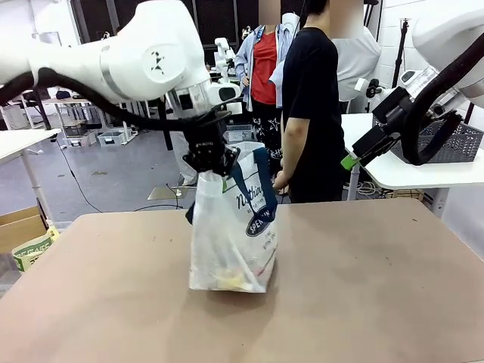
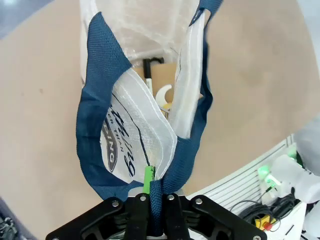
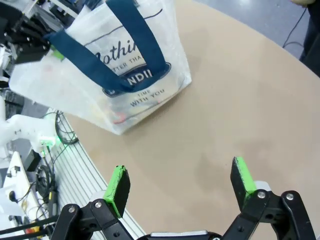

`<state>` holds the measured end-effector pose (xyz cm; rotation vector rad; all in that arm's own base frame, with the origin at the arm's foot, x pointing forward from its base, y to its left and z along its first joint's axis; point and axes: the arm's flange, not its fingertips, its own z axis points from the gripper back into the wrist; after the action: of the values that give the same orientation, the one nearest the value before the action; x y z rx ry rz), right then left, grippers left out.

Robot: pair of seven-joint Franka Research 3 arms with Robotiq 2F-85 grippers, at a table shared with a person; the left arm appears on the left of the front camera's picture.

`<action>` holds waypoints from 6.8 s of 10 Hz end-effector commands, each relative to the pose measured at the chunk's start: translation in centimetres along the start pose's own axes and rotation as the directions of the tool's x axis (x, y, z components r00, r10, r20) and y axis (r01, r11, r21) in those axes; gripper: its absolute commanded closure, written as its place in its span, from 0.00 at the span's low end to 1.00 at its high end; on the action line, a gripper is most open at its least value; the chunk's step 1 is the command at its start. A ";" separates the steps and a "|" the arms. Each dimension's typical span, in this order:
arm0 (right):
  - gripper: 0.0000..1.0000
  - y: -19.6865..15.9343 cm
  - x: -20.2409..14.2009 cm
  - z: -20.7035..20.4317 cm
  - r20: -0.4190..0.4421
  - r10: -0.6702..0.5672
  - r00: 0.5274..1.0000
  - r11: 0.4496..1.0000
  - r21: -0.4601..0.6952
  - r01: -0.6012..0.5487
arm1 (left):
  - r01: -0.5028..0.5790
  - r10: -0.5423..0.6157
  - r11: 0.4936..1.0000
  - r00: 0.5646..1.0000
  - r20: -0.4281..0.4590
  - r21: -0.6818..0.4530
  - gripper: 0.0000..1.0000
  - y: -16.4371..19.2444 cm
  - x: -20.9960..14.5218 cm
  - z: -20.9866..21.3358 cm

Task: Transfer purchased items from the store into the shopping bag.
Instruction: Move the Reusable shopping bag to the right side of the table.

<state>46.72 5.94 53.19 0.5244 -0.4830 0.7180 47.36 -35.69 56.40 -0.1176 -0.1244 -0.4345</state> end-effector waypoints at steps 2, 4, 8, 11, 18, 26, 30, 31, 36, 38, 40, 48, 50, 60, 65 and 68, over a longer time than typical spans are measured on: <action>0.00 0.1 0.2 -0.1 0.009 -0.001 1.000 1.000 0.005 0.001 | 0.001 -0.005 0.986 1.000 0.025 0.169 1.00 1.0 3.7 3.4; 0.00 0.1 0.2 -0.1 0.009 -0.001 1.000 1.000 0.005 0.001 | -0.046 0.035 0.970 0.998 0.048 0.238 1.00 3.3 5.2 5.1; 0.00 0.1 0.2 -0.1 0.009 -0.001 1.000 1.000 0.005 0.001 | -0.182 0.167 0.945 0.983 0.075 0.272 1.00 12.1 3.0 8.7; 0.00 0.1 0.2 -0.1 0.009 -0.001 1.000 1.000 0.005 0.001 | -0.248 0.234 0.926 0.969 0.083 0.285 1.00 19.2 -1.1 9.7; 0.00 0.1 0.2 -0.1 0.009 -0.001 1.000 1.000 0.005 0.001 | -0.316 0.277 0.918 0.943 0.186 0.237 1.00 30.2 -13.6 7.4; 0.00 0.1 0.2 -0.1 0.009 -0.001 1.000 1.000 0.005 0.001 | -0.297 0.267 0.931 0.951 0.157 0.213 1.00 33.2 -17.8 1.5; 0.00 0.1 0.2 -0.1 0.009 -0.001 1.000 1.000 0.005 0.001 | -0.317 0.292 0.919 0.947 0.138 0.234 1.00 32.9 -17.0 1.6; 0.00 0.1 0.2 -0.1 0.009 -0.001 1.000 1.000 0.005 0.001 | -0.317 0.292 0.919 0.947 0.138 0.234 1.00 32.9 -17.0 1.6; 0.00 0.1 0.2 -0.1 0.009 -0.001 1.000 1.000 0.005 0.001 | -0.322 0.298 0.921 0.944 0.140 0.217 0.80 32.4 -16.5 1.6; 0.00 0.1 0.2 -0.1 0.009 -0.001 1.000 1.000 0.005 0.001 | -0.318 0.292 0.926 0.945 0.146 0.205 0.41 32.1 -16.2 2.6; 0.00 0.1 0.2 -0.1 0.009 -0.001 1.000 1.000 0.005 0.001 | -0.327 0.303 0.929 0.941 0.152 0.171 0.01 31.5 -15.9 4.0; 0.00 0.1 0.2 -0.1 0.009 -0.001 1.000 1.000 0.005 0.001 | 0.099 -0.091 0.994 0.986 0.139 -0.048 0.00 27.7 -14.1 8.0; 0.00 0.1 0.2 -0.1 0.009 -0.001 1.000 1.000 0.005 0.001 | 0.321 -0.304 0.946 0.928 0.216 -0.048 0.00 26.7 -13.4 7.7; 0.00 0.1 0.2 -0.1 0.009 -0.001 1.000 1.000 0.005 0.001 | 0.210 -0.205 0.978 0.962 0.183 -0.011 0.00 25.8 -13.6 7.8; 0.00 0.1 0.2 -0.1 0.009 -0.001 1.000 1.000 0.005 0.001 | 0.432 -0.329 0.889 0.834 0.443 -0.152 0.00 24.2 -12.7 8.4; 0.00 0.1 0.2 -0.1 0.009 -0.001 1.000 1.000 0.005 0.001 | 0.513 -0.384 0.854 0.735 0.558 -0.088 0.00 23.2 -12.6 6.7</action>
<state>46.72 5.95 53.24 0.5241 -0.4840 0.7185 45.41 -9.00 60.85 -0.4500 -0.5793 -0.8715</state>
